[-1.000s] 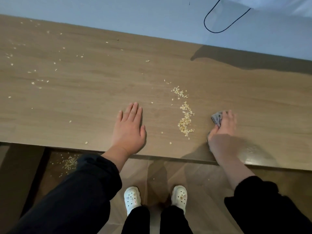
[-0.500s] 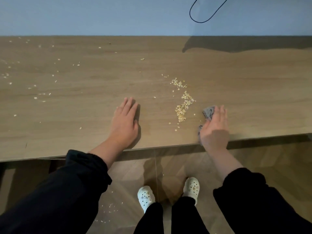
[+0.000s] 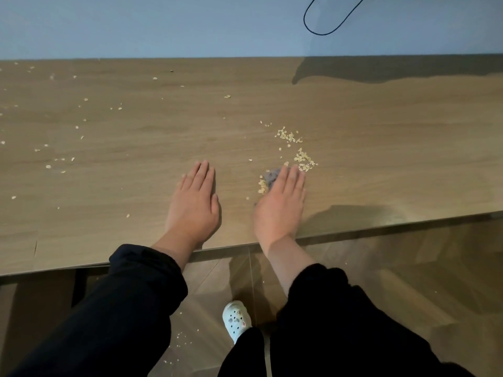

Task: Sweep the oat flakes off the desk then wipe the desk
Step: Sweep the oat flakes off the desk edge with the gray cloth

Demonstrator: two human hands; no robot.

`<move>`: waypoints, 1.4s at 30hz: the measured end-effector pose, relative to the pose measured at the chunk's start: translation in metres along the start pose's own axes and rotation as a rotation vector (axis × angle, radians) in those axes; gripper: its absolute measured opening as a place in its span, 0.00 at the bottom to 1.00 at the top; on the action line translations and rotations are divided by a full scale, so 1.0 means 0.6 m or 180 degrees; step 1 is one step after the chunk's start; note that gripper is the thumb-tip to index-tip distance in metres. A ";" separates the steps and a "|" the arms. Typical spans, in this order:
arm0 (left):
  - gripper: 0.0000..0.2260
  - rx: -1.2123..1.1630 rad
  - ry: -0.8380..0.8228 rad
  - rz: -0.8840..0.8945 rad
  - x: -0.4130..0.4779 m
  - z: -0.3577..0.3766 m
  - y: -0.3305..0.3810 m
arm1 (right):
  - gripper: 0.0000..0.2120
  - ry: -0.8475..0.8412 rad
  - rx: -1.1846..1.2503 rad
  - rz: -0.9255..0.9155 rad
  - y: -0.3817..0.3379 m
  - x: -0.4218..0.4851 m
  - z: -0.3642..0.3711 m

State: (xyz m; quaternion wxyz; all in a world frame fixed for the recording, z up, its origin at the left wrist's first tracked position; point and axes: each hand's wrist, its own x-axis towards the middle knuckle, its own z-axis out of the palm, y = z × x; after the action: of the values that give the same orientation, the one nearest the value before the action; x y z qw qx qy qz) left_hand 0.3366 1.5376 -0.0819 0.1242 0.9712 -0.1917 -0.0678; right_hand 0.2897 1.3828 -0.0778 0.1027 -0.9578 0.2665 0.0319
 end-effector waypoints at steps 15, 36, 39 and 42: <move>0.30 0.0054 -0.0027 -0.0004 0.002 0.005 -0.003 | 0.34 0.0102 -0.0023 0.0550 0.142 0.141 -0.036; 0.29 0.0420 -0.0162 -0.0412 0.003 0.009 -0.001 | 0.38 0.0160 0.0315 -0.0219 0.094 0.244 -0.056; 0.31 0.0418 -0.0171 -0.0385 0.002 0.006 -0.001 | 0.41 -0.0087 0.0202 -0.0985 0.051 0.227 -0.046; 0.34 0.0369 -0.0198 -0.0380 0.003 0.004 -0.001 | 0.37 -0.0166 0.0233 -0.1584 0.047 0.197 -0.038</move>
State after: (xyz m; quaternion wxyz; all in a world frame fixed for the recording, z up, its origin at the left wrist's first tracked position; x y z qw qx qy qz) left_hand 0.3379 1.5372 -0.0845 0.0575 0.9839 -0.1408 -0.0940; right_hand 0.3764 1.2945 -0.0743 0.1489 -0.9884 0.0207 0.0206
